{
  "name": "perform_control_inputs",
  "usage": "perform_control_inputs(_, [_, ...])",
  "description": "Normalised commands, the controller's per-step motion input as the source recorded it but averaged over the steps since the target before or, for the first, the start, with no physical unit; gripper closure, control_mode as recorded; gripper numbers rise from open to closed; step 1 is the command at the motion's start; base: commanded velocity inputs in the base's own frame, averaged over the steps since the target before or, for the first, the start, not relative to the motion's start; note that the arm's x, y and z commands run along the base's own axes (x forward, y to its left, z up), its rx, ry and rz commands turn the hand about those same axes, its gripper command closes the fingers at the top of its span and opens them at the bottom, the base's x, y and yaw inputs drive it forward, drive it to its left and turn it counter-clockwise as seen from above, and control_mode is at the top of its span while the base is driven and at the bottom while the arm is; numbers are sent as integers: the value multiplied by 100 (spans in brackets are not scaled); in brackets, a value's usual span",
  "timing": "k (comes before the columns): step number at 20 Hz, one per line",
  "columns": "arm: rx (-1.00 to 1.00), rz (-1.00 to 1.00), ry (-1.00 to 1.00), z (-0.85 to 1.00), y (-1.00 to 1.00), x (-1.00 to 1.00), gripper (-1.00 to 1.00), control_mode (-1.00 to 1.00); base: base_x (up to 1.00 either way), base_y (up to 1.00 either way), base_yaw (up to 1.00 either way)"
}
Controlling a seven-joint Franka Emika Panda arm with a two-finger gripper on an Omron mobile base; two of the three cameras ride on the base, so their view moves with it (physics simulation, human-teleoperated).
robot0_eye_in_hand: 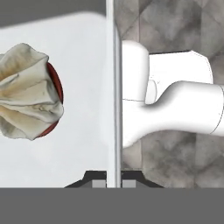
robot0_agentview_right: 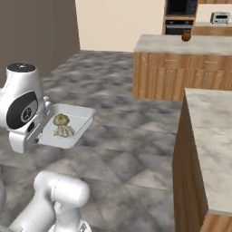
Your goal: Place two dumplings into each of the tupperware containers and then place the containers in the fridge.
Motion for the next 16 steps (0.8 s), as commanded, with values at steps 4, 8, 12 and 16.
perform_control_inputs(4, [0,0,0,0,0,0,100,100,100,100,-2])
perform_control_inputs(8, [0,0,0,0,0,0,100,100,100,100,-29])
perform_control_inputs(12, [0,0,0,0,0,0,100,100,100,100,-41])
perform_control_inputs(16, [0,0,0,0,0,0,100,100,100,99,-54])
